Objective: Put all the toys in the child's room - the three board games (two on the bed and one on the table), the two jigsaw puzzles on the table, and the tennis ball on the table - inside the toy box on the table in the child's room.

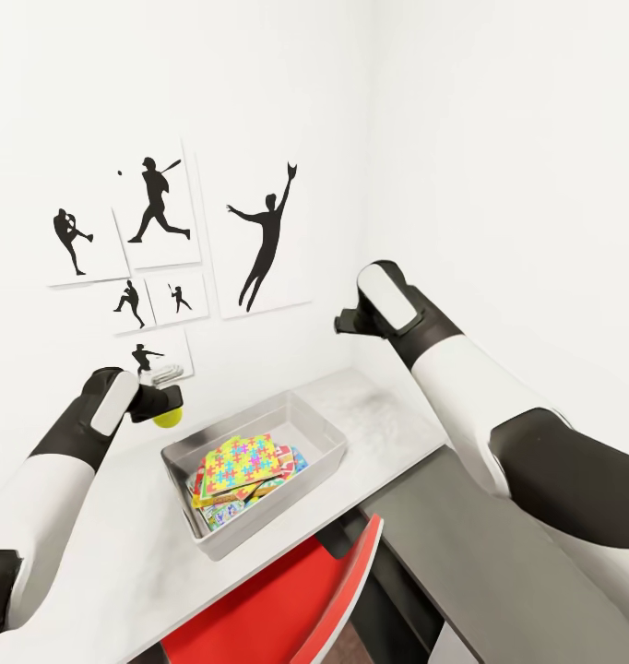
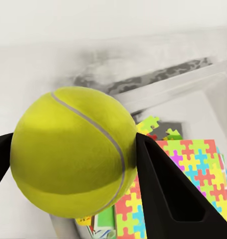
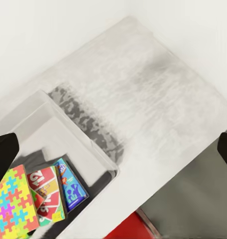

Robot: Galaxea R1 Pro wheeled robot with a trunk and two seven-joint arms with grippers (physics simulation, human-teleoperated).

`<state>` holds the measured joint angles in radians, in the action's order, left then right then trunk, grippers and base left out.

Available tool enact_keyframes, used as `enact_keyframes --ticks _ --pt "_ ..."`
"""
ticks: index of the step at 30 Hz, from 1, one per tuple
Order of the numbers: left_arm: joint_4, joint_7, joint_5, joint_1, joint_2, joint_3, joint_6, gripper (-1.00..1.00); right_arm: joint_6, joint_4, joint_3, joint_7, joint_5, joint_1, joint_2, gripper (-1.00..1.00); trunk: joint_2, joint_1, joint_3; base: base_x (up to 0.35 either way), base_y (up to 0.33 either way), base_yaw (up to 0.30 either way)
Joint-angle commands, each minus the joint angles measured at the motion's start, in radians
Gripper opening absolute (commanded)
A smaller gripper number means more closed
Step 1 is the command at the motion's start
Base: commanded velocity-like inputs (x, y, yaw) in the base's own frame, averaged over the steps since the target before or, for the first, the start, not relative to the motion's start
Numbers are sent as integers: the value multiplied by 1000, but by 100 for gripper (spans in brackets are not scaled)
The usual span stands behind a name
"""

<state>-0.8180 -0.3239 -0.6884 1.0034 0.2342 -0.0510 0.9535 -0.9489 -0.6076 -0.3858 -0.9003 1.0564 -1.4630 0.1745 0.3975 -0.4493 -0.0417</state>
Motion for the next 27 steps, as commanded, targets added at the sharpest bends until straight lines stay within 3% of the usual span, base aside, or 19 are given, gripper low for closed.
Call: enact_keyframes --ticks 1,9,19,21,25,27 --pt "3 -7 -7 1 -2 -4 2 -100 -3 7 -3 -9 21 -3 0 100 2 -1 -2 0 0 0" --pt "139 -7 -4 13 -46 -3 -34 -100 -6 12 -5 -5 42 -5 0 100 2 -1 -2 0 0 0" --pt "204 -19 -1 15 -58 -4 -95 -100 -5 10 -21 4 43 -5 0 100 2 -1 -2 0 0 0" --pt "209 -20 10 15 -59 -4 -113 -100 -5 10 -24 5 43 -5 0 100 2 -1 -2 0 0 0" --pt "213 -21 78 15 -66 -3 -147 -100 -4 9 -26 6 43 -5 0 100 2 -1 -2 0 0 0" --pt "215 -21 96 15 -72 -3 -172 -100 -4 9 -27 7 43 -5 0 100 2 -1 -2 0 0 0"
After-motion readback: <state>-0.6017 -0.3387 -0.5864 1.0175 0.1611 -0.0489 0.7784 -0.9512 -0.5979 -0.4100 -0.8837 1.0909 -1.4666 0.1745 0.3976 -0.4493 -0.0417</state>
